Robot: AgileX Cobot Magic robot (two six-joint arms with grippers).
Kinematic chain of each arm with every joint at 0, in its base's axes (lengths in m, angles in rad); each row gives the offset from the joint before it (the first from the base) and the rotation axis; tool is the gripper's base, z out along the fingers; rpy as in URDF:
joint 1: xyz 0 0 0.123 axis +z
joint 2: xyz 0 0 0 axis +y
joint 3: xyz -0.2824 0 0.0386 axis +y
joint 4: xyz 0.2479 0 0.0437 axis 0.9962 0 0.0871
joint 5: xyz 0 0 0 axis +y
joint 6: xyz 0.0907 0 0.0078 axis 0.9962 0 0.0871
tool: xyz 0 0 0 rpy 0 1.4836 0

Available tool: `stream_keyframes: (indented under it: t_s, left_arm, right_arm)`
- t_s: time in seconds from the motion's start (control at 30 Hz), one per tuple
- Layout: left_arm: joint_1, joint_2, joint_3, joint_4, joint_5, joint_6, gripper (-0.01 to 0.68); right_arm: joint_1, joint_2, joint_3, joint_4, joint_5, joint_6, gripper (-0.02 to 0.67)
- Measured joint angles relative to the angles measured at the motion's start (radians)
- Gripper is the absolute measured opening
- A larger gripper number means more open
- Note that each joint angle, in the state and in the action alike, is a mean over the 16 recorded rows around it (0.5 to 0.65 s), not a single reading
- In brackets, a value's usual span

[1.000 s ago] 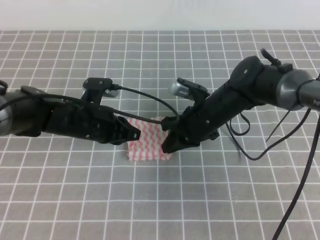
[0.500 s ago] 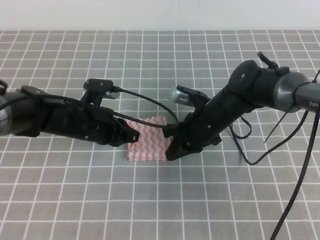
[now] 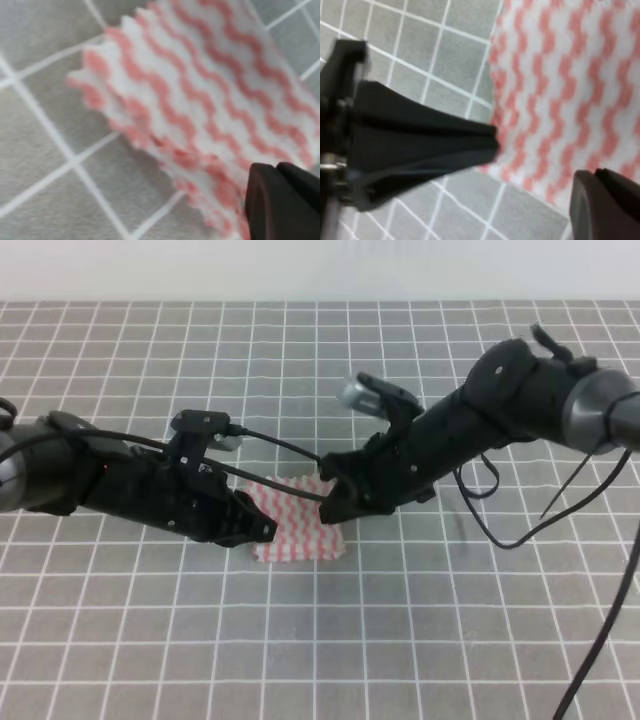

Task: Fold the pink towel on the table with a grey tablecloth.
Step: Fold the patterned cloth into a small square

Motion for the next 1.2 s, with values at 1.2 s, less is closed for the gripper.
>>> stream_keyframes:
  t_s: [1.2]
  left_arm:
    - [0.000,0.028,0.000,-0.113,-0.265,0.040,-0.001]
  right_arm:
    - [-0.002,0.065,-0.129,0.013,-0.136,0.022,-0.015]
